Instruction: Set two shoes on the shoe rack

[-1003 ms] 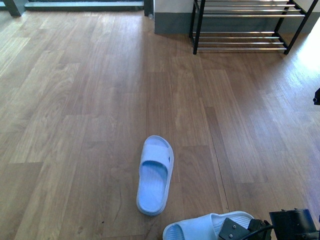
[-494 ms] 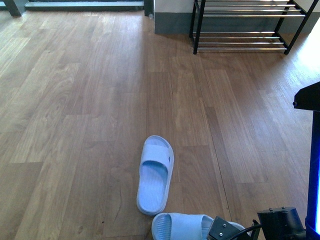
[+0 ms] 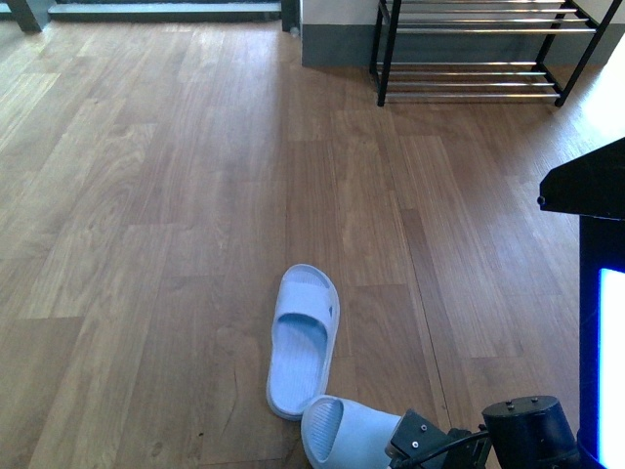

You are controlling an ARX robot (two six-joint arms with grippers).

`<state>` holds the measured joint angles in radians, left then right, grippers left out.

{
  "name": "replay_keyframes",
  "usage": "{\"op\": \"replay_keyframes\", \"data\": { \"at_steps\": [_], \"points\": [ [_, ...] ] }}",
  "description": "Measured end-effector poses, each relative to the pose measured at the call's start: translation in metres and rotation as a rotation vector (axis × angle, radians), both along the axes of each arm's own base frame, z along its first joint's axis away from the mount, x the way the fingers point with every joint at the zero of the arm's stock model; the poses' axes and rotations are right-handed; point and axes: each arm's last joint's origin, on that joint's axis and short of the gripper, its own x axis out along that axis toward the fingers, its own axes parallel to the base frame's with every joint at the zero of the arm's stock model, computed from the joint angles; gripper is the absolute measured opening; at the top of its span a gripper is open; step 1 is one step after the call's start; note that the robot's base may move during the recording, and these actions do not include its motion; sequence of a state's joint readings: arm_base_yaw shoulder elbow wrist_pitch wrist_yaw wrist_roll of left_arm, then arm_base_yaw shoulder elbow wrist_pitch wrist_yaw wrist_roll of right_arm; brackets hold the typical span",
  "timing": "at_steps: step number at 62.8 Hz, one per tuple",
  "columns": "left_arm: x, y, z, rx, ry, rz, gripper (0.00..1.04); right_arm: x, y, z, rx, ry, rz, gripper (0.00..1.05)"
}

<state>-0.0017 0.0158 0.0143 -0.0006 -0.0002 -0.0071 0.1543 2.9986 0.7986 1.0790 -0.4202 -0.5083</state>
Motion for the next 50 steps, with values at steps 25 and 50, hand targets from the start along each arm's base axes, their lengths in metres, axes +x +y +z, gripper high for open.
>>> {"op": "replay_keyframes", "data": {
  "at_steps": [25, 50],
  "points": [
    [0.000, 0.000, 0.000, 0.000, 0.000, 0.000, 0.95, 0.007, 0.012, -0.002, 0.004, 0.009, -0.044, 0.71],
    [0.000, 0.000, 0.000, 0.000, 0.000, 0.000, 0.95, 0.013, 0.015, -0.007, 0.013, 0.010, -0.079, 0.02]
  ]
}}
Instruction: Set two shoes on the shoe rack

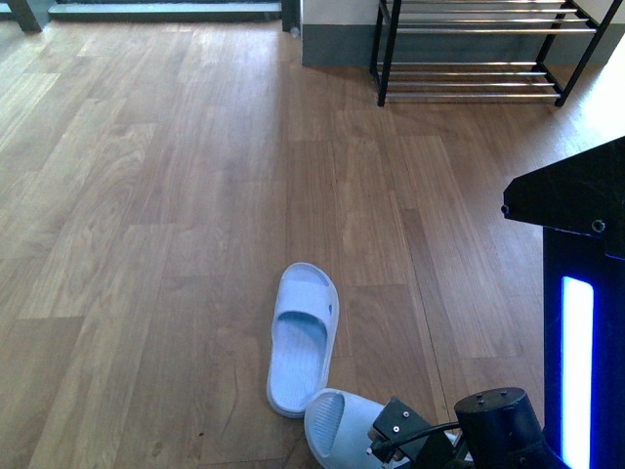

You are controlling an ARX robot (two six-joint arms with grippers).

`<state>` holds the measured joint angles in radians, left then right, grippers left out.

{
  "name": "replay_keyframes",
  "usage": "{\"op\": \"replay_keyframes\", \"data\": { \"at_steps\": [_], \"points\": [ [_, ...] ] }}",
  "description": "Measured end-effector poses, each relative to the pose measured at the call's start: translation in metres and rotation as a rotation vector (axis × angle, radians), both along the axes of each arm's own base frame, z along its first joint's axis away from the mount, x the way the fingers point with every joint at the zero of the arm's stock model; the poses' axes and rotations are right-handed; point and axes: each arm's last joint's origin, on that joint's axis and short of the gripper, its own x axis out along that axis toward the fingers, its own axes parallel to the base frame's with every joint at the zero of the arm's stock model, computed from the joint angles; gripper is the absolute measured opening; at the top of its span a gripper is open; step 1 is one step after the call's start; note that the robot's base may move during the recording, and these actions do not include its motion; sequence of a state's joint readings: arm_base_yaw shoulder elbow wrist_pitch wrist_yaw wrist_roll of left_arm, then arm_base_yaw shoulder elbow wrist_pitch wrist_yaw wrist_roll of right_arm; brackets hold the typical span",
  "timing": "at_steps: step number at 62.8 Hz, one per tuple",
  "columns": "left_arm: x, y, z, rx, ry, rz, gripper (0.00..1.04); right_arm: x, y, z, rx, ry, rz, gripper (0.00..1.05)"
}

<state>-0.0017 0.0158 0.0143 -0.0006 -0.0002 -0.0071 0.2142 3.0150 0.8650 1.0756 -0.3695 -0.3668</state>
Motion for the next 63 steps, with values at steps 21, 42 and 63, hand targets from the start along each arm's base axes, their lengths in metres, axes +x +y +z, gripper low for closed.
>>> {"op": "replay_keyframes", "data": {
  "at_steps": [21, 42, 63],
  "points": [
    [0.000, 0.000, 0.000, 0.000, 0.000, 0.000, 0.95, 0.018, -0.038, 0.052, 0.047, -0.094, -0.254, 0.02],
    [0.000, 0.000, 0.000, 0.000, 0.000, 0.000, 0.95, 0.020, -0.117, 0.163, 0.053, -0.228, -0.678, 0.02],
    [0.000, 0.000, 0.000, 0.000, 0.000, 0.000, 0.95, -0.004, -0.155, 0.277, 0.096, -0.448, -0.854, 0.02]
  ]
}}
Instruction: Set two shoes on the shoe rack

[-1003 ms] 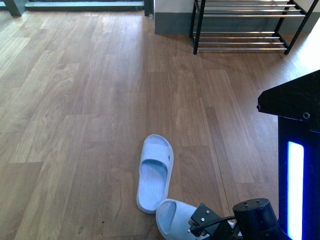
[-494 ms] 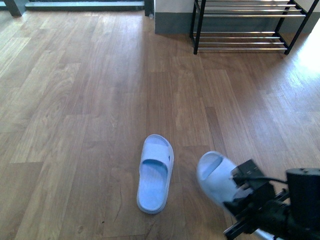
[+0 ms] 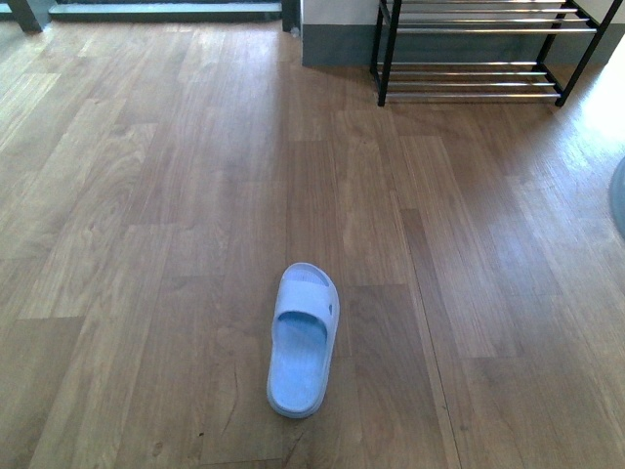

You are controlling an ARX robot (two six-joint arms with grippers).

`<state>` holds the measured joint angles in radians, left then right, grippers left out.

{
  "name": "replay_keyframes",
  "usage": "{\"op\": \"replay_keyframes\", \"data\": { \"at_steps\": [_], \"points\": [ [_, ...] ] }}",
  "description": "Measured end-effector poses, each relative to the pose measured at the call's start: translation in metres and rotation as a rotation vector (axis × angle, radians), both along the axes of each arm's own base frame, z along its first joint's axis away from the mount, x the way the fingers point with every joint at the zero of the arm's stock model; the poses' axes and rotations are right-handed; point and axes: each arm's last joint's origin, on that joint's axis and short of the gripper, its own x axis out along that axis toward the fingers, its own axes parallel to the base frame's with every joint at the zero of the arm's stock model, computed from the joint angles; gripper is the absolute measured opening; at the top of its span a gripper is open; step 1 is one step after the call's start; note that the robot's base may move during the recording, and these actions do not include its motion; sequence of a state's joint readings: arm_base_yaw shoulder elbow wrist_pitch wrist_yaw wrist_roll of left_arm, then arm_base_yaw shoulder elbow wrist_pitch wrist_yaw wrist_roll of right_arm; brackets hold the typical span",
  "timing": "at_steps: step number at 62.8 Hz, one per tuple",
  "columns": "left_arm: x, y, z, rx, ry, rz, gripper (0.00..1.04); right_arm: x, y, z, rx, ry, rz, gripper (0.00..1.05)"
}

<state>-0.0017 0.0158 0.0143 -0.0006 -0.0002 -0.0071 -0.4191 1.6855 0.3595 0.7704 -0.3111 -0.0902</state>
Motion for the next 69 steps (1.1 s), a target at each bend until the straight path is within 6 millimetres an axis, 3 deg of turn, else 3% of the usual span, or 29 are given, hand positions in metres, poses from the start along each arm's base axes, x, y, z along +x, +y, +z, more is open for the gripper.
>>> {"op": "replay_keyframes", "data": {
  "at_steps": [10, 21, 69],
  "points": [
    [0.000, 0.000, 0.000, 0.000, 0.000, 0.000, 0.95, -0.016, -0.008, 0.033, 0.002, -0.066, -0.074, 0.02],
    [0.000, 0.000, 0.000, 0.000, 0.000, 0.000, 0.95, -0.033, -0.014, 0.050, 0.038, -0.121, -0.143, 0.02],
    [0.000, 0.000, 0.000, 0.000, 0.000, 0.000, 0.95, -0.035, -0.014, 0.051, 0.051, -0.127, -0.144, 0.02]
  ]
}}
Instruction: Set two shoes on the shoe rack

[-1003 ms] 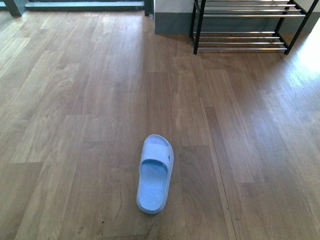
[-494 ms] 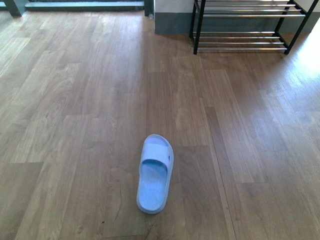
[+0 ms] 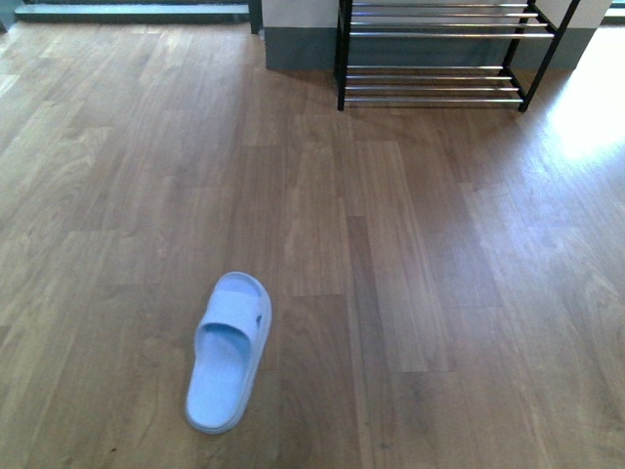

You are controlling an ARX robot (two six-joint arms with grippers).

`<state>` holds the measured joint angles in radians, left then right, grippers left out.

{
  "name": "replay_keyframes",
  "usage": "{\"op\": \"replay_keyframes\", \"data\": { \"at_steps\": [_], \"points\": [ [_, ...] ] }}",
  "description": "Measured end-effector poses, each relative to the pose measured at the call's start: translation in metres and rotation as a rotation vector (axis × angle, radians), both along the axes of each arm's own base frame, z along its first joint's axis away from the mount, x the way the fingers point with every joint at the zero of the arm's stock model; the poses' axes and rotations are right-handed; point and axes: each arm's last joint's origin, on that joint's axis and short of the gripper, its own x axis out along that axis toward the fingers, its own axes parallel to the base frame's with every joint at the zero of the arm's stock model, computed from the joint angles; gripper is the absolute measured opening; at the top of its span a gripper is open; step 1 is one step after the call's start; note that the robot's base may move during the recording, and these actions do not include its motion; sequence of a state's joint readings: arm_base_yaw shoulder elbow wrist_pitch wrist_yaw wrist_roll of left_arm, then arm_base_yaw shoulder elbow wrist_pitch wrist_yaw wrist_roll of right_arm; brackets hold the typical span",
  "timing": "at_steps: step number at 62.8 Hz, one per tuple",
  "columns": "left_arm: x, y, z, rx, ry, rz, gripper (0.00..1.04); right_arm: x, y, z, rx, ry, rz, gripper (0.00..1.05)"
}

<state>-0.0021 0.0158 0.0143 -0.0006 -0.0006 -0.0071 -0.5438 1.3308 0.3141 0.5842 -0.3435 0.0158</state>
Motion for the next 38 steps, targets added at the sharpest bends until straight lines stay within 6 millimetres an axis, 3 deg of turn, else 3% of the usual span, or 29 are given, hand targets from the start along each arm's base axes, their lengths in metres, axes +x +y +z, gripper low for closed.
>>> {"op": "replay_keyframes", "data": {
  "at_steps": [36, 38],
  "points": [
    [0.0000, 0.0000, 0.0000, 0.000, 0.000, 0.001, 0.95, -0.0004, -0.0010, -0.0003, 0.004, 0.002, -0.009, 0.02],
    [0.0003, 0.0003, -0.0005, -0.024, 0.088, 0.086, 0.95, -0.0004, -0.0010, -0.0003, 0.004, 0.002, -0.009, 0.02]
  ]
}}
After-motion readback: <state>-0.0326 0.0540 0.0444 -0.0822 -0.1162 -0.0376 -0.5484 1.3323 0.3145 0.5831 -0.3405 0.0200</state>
